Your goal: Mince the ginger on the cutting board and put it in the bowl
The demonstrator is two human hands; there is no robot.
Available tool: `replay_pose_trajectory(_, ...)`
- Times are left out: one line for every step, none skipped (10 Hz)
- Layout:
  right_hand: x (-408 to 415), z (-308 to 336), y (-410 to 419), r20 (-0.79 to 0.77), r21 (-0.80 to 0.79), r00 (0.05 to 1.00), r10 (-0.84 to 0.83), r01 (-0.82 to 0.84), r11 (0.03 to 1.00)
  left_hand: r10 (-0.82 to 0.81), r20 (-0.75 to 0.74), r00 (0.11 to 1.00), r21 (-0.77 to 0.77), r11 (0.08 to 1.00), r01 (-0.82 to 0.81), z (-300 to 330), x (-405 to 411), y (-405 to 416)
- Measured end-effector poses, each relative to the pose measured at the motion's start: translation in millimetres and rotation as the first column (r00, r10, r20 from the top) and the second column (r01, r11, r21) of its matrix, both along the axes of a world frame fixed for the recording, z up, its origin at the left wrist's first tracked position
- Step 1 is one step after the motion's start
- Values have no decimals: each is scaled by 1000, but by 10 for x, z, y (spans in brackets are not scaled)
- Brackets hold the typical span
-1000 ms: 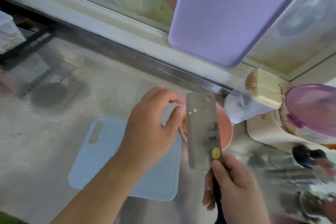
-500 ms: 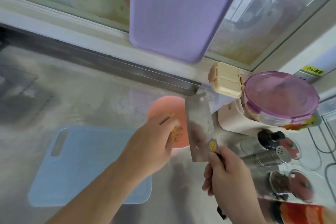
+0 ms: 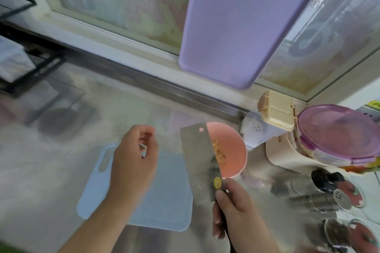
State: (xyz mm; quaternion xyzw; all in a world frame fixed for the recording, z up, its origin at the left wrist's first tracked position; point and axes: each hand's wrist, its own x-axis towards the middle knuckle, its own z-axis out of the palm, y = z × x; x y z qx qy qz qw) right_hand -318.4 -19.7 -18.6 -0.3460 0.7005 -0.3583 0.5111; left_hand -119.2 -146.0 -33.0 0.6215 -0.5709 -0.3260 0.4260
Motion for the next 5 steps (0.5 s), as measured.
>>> replay_pose_trajectory(252,-445,-29,-44,125,995,88,-82,989,48,42,998,78,996,-52,-48,329,69)
replay_pose_trajectory(367,-863,-94,-325,181,915,240,-189,965,21,96,995,129,991,-34,-126,561,169)
replay_pose_trajectory(377,-1096,-101,-515,158,800,309,-266,951,-14,101,995,173,985,-4,-161,668,314)
replay_pose_trajectory(442,-1213,-27,-691,92,689,220,-218,972,-44,60,997,246,969,28,-180,717,415)
replay_pose_trajectory(488,-1186,71,-676,41,709,202,-238,970,-57,11,998,303,952,51,-140,766,554)
